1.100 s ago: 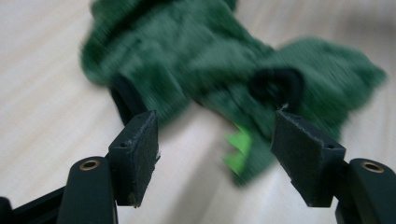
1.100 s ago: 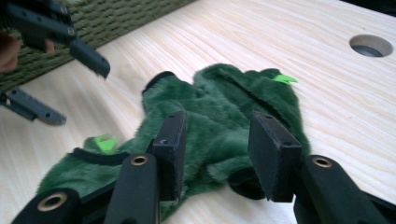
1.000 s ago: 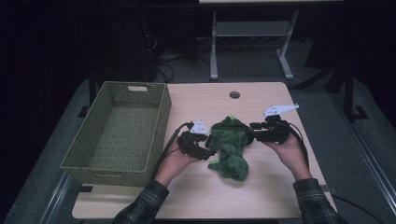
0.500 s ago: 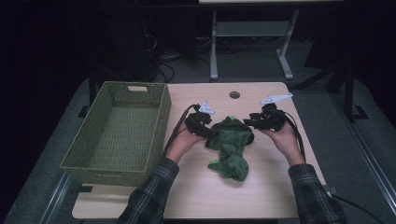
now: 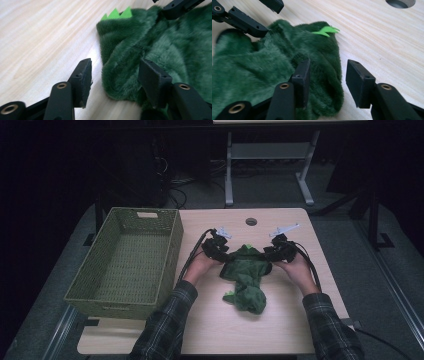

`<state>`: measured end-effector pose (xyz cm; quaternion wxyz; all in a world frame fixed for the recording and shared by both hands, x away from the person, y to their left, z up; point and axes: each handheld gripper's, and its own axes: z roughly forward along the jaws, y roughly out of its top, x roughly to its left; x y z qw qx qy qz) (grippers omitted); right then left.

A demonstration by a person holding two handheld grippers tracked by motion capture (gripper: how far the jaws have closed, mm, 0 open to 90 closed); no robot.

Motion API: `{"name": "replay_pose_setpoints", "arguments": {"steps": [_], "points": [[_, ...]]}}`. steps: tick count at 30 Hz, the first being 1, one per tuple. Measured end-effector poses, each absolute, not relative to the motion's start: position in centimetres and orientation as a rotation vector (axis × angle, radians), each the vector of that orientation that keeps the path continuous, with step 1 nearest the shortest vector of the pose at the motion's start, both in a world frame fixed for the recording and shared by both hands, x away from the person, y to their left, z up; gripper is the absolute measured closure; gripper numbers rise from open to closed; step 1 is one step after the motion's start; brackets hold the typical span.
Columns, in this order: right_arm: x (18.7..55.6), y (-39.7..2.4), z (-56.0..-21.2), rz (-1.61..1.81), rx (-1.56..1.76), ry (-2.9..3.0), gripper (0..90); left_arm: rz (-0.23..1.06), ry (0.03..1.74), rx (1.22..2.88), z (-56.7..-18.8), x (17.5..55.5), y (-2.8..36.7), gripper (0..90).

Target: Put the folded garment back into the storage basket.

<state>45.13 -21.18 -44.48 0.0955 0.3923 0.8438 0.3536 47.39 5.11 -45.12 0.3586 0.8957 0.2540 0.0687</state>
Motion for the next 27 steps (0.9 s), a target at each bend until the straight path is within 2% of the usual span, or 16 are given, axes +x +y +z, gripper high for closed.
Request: {"name": "replay_pose_setpoints", "arguments": {"steps": [5, 11, 14, 16, 17, 27], "points": [[45.3, -21.0, -45.3, 1.004, 1.173, 2.539, 55.8, 0.16, 0.667, 2.284, -45.7, 47.7, 4.8, 48.6], [45.5, -20.9, -45.8, 1.001, 1.198, 2.542, 65.4, 0.15, 0.655, 2.317, -45.9, 48.1, 4.4, 59.4], [45.6, -20.8, -46.1, 0.997, 1.206, 2.548, 75.5, 0.148, 0.639, 2.333, -46.0, 48.1, 4.3, 70.0], [45.6, -20.9, -46.1, 0.995, 1.207, 2.554, 85.3, 0.141, 0.637, 2.341, -46.0, 48.0, 4.3, 83.4], [45.5, -20.9, -46.0, 1.009, 1.212, 2.548, 86.6, 0.135, 0.643, 2.347, -45.8, 48.0, 4.3, 86.3], [44.1, -21.3, -43.1, 1.1, 1.164, 2.506, 87.5, 0.136, 0.631, 2.245, -42.4, 46.3, 4.7, 87.5]]}}
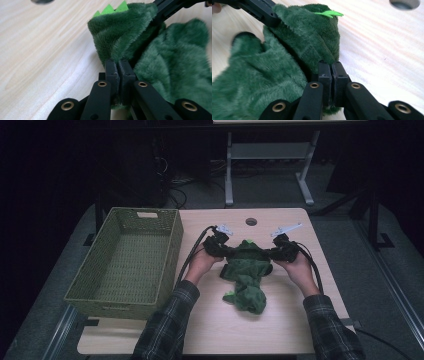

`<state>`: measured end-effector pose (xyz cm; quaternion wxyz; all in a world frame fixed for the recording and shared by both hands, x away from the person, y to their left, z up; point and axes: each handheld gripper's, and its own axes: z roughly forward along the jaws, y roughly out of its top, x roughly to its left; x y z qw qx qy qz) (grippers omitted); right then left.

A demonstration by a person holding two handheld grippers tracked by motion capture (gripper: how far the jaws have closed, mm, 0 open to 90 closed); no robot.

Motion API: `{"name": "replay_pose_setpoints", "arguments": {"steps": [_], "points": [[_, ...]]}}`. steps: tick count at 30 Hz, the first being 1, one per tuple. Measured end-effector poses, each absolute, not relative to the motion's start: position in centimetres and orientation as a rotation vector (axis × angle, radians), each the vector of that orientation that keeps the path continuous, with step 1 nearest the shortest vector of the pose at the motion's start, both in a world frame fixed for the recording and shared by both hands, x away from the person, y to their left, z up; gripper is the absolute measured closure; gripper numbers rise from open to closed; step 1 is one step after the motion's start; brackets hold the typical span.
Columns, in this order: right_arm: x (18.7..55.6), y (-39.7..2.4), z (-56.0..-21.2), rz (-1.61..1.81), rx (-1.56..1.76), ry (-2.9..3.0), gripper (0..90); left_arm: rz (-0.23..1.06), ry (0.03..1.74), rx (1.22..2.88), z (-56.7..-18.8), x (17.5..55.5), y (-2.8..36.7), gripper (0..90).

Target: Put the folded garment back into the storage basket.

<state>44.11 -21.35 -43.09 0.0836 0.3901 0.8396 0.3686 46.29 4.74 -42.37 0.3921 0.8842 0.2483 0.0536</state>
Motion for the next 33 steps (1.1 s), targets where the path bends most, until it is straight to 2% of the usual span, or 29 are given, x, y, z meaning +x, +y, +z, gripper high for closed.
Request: {"name": "replay_pose_setpoints", "arguments": {"steps": [11, 17, 33], "points": [[40.7, -22.2, -39.9, 1.212, 1.065, 2.456, 87.5, 0.181, 0.572, 2.212, -39.3, 43.0, 5.9, 87.5], [38.8, -22.3, -39.5, 1.233, 1.026, 2.453, 87.5, 0.137, 0.54, 2.21, -38.5, 41.0, 5.9, 87.6], [33.7, -22.6, -38.4, 1.289, 0.904, 2.466, 87.5, 0.177, 0.437, 2.216, -37.4, 36.2, 6.7, 87.6]]}}
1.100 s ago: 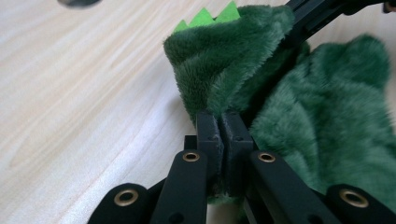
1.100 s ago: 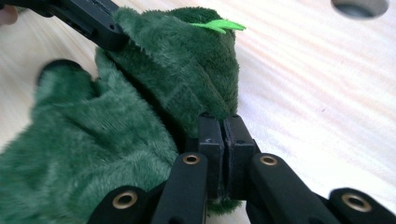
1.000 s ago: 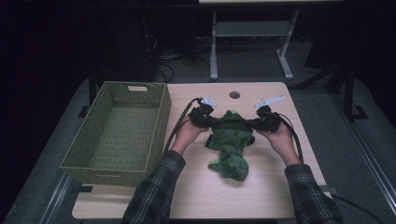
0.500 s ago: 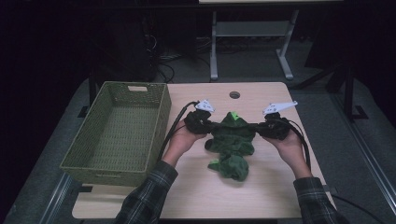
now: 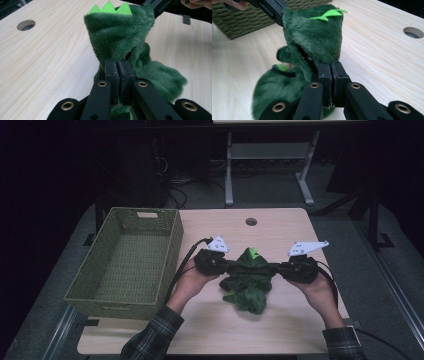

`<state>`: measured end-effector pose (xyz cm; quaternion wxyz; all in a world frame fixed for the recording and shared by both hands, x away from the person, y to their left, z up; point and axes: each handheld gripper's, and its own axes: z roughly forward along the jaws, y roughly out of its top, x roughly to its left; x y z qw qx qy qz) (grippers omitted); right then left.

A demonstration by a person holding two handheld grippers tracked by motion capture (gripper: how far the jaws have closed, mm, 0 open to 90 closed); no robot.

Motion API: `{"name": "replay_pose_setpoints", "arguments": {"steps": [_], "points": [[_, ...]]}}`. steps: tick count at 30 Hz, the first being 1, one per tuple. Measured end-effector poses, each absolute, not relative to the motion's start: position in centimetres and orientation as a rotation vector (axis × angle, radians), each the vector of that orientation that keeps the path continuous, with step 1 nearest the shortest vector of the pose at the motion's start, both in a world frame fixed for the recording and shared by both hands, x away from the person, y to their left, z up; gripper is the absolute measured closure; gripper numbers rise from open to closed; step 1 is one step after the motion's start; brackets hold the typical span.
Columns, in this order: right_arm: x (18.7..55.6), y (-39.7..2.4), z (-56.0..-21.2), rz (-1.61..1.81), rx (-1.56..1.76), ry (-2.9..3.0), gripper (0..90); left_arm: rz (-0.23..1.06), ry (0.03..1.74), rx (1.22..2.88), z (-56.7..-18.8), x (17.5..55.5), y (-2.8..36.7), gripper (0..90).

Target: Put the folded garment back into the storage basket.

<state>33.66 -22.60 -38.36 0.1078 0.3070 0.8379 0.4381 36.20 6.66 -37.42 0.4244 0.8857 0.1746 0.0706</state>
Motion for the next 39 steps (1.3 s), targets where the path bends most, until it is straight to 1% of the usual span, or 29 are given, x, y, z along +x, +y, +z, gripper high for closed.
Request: {"name": "replay_pose_setpoints", "arguments": {"steps": [10, 20, 28, 30, 39], "points": [[30.4, -22.3, -39.3, 1.306, 0.866, 2.529, 87.4, 0.116, 0.378, 2.25, -38.7, 32.9, 7.3, 87.6], [28.2, -21.8, -42.4, 1.257, 0.867, 2.64, 87.0, 0.041, 0.339, 2.31, -41.3, 30.8, 7.2, 87.6], [27.8, -21.6, -44.1, 1.206, 0.877, 2.704, 86.9, -0.033, 0.333, 2.374, -44.3, 30.4, 6.5, 87.6], [27.9, -21.3, -44.5, 1.154, 0.883, 2.731, 86.9, -0.041, 0.329, 2.385, -44.7, 30.5, 6.3, 87.6], [28.0, -21.0, -46.3, 1.115, 0.909, 2.786, 86.0, -0.062, 0.326, 2.403, -46.2, 30.3, 5.4, 87.3]]}}
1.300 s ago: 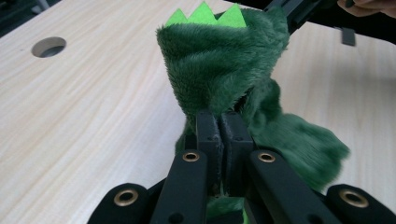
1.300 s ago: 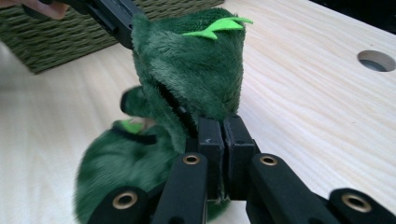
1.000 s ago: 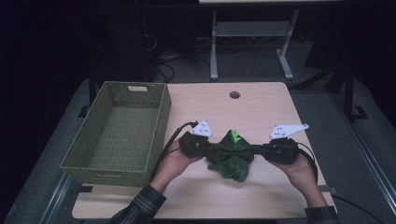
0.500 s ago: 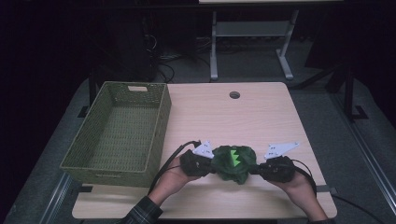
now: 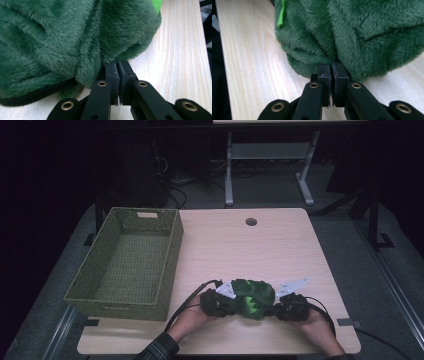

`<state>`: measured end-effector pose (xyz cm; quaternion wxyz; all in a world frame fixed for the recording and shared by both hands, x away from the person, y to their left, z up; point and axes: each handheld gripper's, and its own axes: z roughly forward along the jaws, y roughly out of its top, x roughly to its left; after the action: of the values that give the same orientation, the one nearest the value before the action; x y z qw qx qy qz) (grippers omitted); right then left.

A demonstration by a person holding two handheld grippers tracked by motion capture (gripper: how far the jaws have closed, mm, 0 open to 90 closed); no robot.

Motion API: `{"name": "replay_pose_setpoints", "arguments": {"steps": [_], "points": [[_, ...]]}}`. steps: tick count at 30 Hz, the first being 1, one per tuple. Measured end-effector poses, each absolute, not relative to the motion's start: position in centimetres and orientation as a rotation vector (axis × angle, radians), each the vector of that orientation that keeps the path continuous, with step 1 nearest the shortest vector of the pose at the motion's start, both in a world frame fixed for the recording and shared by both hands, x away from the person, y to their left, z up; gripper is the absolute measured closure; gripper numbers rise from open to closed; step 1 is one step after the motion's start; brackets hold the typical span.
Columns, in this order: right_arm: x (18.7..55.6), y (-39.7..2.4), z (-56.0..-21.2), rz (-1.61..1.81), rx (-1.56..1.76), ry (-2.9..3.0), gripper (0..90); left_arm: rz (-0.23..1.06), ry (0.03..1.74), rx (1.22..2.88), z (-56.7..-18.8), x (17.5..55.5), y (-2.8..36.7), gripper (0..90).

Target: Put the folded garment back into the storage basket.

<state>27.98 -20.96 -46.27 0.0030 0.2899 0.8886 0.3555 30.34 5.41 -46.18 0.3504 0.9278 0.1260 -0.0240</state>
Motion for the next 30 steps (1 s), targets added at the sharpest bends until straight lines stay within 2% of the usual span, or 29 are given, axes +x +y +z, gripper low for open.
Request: {"name": "replay_pose_setpoints", "arguments": {"steps": [3, 6, 14, 16, 18, 23, 26, 30], "points": [[27.9, -21.0, -46.1, 1.123, 0.907, 2.768, 78.4, -0.06, 0.332, 2.387, -45.8, 30.1, 5.6, 84.5], [27.5, -21.5, -45.5, 1.168, 0.919, 2.736, 70.7, -0.059, 0.335, 2.362, -45.0, 29.7, 6.1, 77.0], [25.8, -23.2, -43.6, 1.273, 0.94, 2.663, 59.8, -0.048, 0.333, 2.316, -43.0, 28.4, 7.6, 63.8], [25.4, -23.6, -43.2, 1.289, 0.953, 2.643, 60.9, -0.041, 0.334, 2.309, -42.6, 28.0, 7.9, 62.1], [25.4, -23.8, -42.8, 1.301, 0.944, 2.618, 66.0, -0.025, 0.337, 2.296, -42.3, 27.9, 8.1, 64.0], [26.5, -23.2, -41.5, 1.315, 0.914, 2.568, 84.3, 0.002, 0.351, 2.263, -41.4, 28.9, 8.0, 84.7], [27.5, -22.5, -41.5, 1.303, 0.906, 2.567, 88.2, 0.007, 0.365, 2.259, -41.5, 29.8, 7.5, 88.8], [28.8, -21.5, -42.3, 1.234, 0.907, 2.604, 89.7, 0.025, 0.398, 2.297, -42.5, 31.0, 6.9, 89.7]]}}
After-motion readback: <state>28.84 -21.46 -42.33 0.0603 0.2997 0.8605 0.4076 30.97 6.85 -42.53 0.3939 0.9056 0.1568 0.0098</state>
